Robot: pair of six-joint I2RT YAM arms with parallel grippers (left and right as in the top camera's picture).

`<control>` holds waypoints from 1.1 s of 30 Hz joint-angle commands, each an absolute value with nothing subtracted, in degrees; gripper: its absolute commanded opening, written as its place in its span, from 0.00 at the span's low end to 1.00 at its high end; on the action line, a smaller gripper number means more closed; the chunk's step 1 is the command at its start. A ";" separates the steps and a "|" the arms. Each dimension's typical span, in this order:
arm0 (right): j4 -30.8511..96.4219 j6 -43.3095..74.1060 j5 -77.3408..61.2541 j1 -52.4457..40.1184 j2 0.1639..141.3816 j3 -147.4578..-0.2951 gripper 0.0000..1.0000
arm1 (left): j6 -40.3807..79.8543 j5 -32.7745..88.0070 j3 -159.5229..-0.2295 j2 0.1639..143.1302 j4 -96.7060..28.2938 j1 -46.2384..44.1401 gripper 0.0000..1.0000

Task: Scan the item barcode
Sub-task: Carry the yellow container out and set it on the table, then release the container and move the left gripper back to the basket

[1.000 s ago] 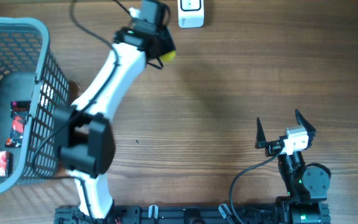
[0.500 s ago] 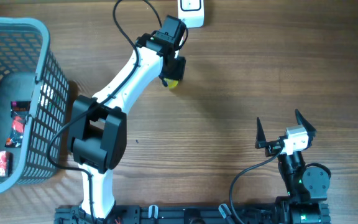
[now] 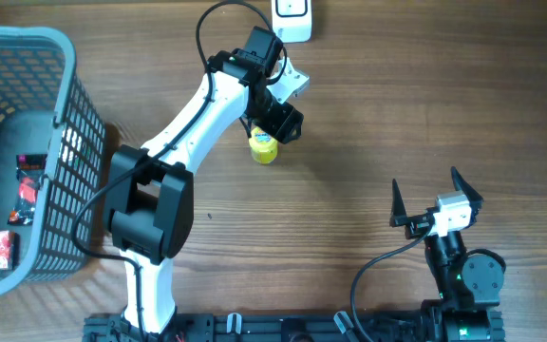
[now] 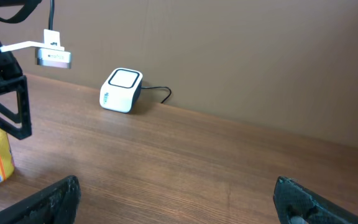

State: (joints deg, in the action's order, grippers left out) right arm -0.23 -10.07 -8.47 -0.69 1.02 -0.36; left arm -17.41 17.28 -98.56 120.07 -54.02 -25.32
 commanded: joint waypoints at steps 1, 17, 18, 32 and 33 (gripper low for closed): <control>-0.43 -9.02 -7.73 -0.91 0.97 -0.30 1.00 | -15.00 14.63 -99.00 120.46 -51.46 -24.38 1.00; -0.43 -9.02 -7.73 -0.91 0.97 -0.30 1.00 | 32.71 -28.42 -106.65 90.00 -45.93 -24.10 1.00; -0.43 -8.99 -7.73 -0.91 0.97 -0.30 1.00 | 37.54 -34.85 -106.65 87.44 -47.35 -24.08 1.00; -0.43 -8.99 -7.73 -0.91 0.97 -0.30 1.00 | 62.00 -31.57 -106.63 81.10 -74.43 13.93 1.00; -0.43 -9.02 -7.73 -0.91 0.97 -0.30 1.00 | 61.98 -28.62 -106.63 82.76 -75.35 16.67 1.00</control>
State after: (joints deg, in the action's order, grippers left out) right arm -0.21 -10.07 -8.47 -0.69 1.02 -0.36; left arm 55.70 -39.55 -107.50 77.80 -73.14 8.05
